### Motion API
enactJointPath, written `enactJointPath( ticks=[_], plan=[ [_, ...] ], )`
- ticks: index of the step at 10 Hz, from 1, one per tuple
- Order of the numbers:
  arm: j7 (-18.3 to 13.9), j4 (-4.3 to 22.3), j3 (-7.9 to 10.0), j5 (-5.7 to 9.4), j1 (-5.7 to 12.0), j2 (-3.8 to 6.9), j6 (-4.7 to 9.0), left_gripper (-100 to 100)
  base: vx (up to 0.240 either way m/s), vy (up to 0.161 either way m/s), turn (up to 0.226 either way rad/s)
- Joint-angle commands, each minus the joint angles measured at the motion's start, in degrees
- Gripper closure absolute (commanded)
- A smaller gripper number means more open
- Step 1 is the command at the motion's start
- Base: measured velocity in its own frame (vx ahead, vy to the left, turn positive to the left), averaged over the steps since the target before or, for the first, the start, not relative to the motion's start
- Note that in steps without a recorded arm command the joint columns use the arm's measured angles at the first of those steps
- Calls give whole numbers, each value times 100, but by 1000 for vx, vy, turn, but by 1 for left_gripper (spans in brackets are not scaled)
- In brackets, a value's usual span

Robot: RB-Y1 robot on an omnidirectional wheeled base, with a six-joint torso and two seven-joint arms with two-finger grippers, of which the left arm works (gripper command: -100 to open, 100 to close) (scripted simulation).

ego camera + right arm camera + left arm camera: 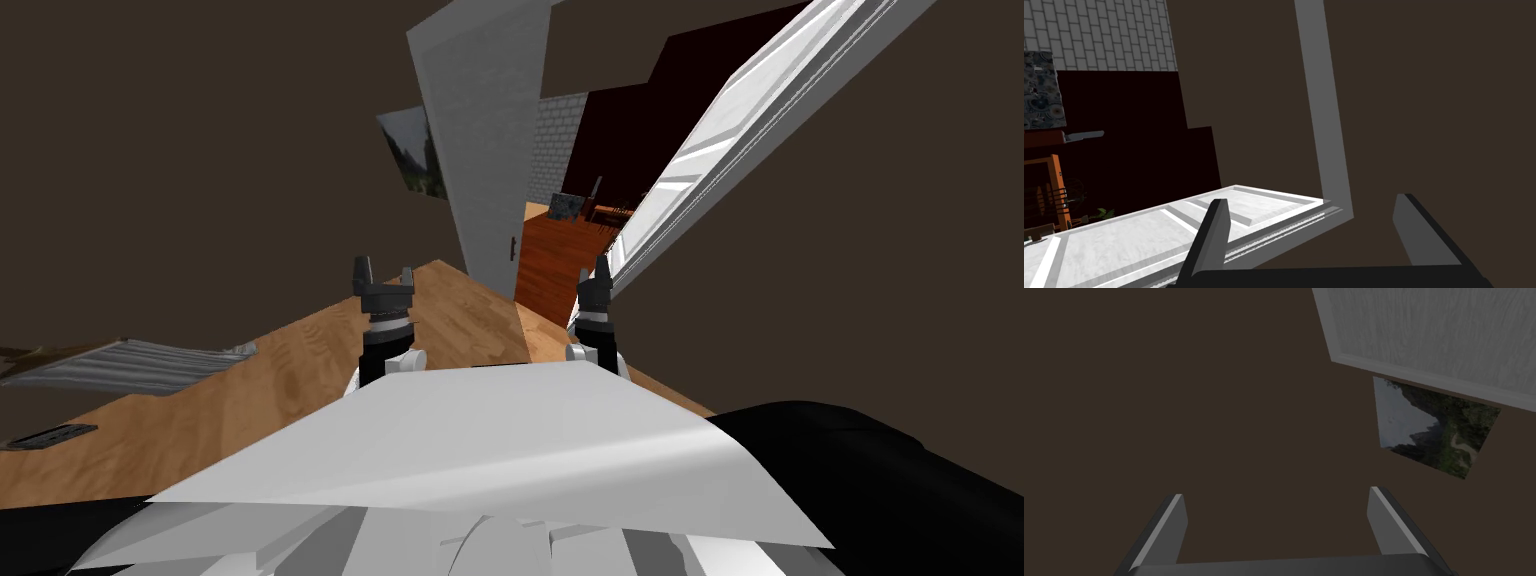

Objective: Push the door open

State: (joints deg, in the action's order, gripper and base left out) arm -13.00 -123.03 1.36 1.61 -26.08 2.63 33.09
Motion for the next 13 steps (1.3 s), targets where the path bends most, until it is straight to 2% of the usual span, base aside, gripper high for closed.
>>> enactJointPath(
  ticks=[1, 2, 13],
  plan=[
    [-115, 173, -43, 72, 63, 27, 38, -100, 111, 43, -89],
    [-238, 377, -82, 157, 143, 64, 82, -100, 128, 40, -171],
    [-1054, 1733, -344, 723, 675, 217, 372, -100, 94, 38, -124]
  ],
)
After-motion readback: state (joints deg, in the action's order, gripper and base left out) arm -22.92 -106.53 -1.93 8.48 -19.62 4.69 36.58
